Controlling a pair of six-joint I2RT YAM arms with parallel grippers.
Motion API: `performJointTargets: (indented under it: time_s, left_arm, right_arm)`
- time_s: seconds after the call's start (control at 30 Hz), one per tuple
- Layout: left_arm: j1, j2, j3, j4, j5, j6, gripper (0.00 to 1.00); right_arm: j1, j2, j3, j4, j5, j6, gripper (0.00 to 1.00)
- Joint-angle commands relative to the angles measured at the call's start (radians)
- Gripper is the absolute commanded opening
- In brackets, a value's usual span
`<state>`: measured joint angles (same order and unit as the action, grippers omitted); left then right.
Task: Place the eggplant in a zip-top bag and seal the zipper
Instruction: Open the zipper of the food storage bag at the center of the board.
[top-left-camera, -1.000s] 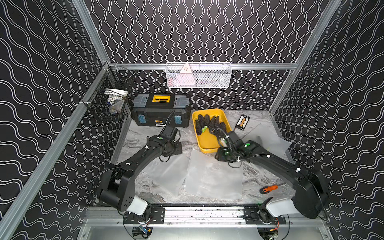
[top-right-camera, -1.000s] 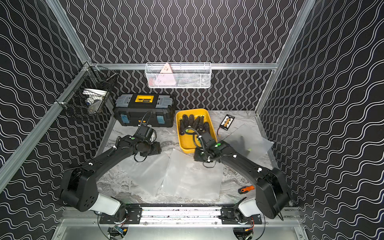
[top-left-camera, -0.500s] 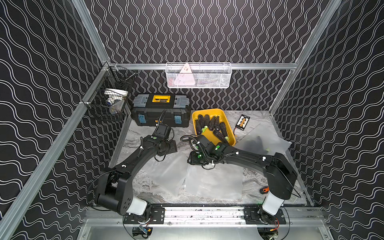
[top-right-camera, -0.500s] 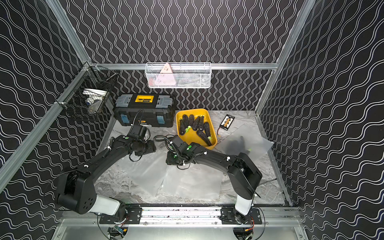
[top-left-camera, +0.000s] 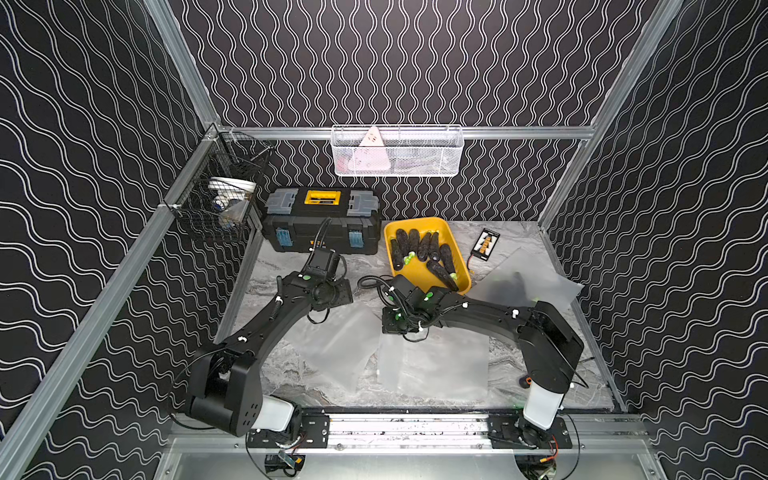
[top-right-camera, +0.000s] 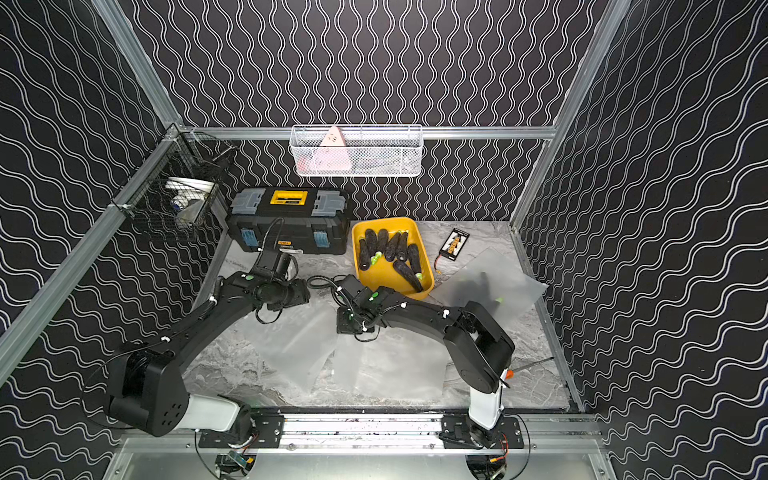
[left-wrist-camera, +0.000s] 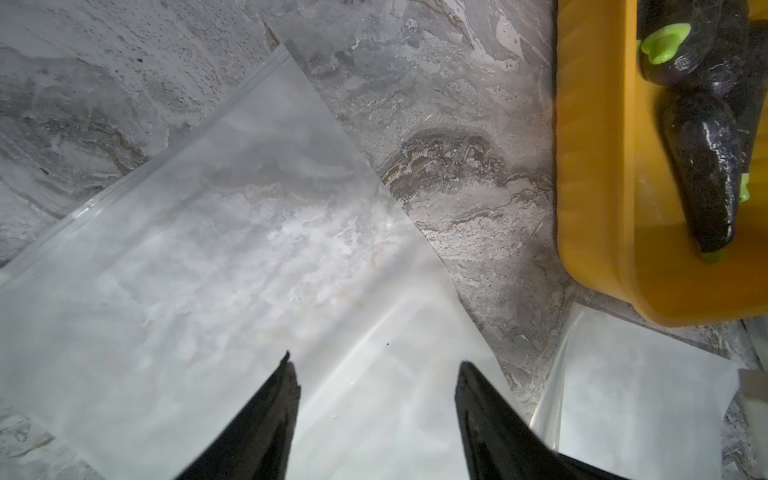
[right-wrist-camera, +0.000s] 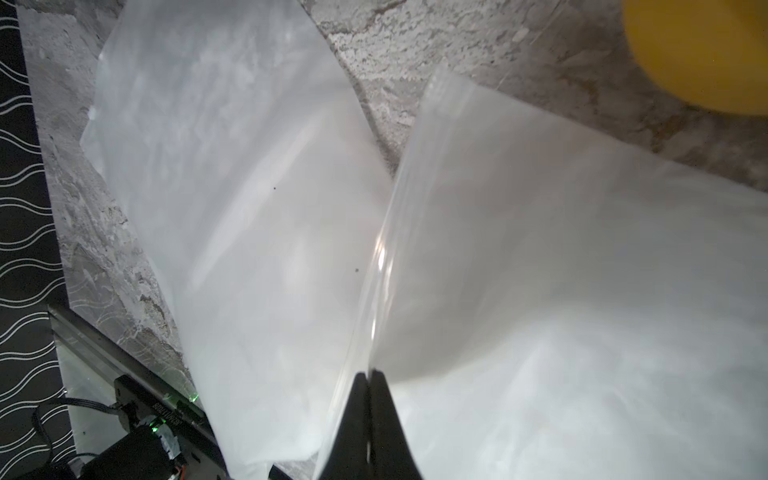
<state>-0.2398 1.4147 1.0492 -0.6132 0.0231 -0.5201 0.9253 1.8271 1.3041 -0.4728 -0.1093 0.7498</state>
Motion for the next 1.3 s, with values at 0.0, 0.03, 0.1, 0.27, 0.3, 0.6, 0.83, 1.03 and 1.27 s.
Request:
performJointTargets:
  time_s: [0.0,0.03,0.1,0.27,0.3,0.6,0.83,1.03,1.27]
  left_arm:
    - [-0.033,-0.009,0.012,0.004,0.021,0.035,0.65]
    - [-0.053,-0.012,0.015,0.004,0.036,0.04,0.65]
    - [-0.094,-0.017,0.008,0.021,0.131,0.042,0.64]
    - [-0.187,-0.037,-0.023,0.082,0.271,0.025,0.61]
    - [-0.197,-0.043,-0.025,0.086,0.282,0.025,0.61]
    - [-0.28,-0.038,-0.027,0.062,0.252,0.04,0.48]
    - [-0.283,-0.012,-0.022,0.052,0.216,0.049,0.4]
    - [-0.295,0.012,-0.01,0.056,0.237,0.06,0.38]
    - [-0.297,-0.016,0.056,-0.02,0.186,0.091,0.17]
  right_arm:
    - [-0.002,-0.024,0.009,-0.022,0.029,-0.009,0.0]
    - [-0.002,-0.032,0.008,-0.025,0.03,-0.015,0.0]
    - [-0.004,-0.056,0.0,-0.03,0.029,-0.022,0.0]
    - [-0.019,-0.123,-0.033,-0.006,0.022,-0.033,0.0]
    - [-0.023,-0.131,-0.034,-0.006,0.018,-0.032,0.0]
    - [-0.052,-0.147,-0.018,-0.006,0.008,-0.045,0.0]
    - [-0.058,-0.174,-0.016,0.001,-0.007,-0.053,0.0]
    - [-0.075,-0.201,-0.009,0.0,-0.025,-0.065,0.0]
    - [-0.109,-0.229,0.0,-0.035,-0.036,-0.096,0.0]
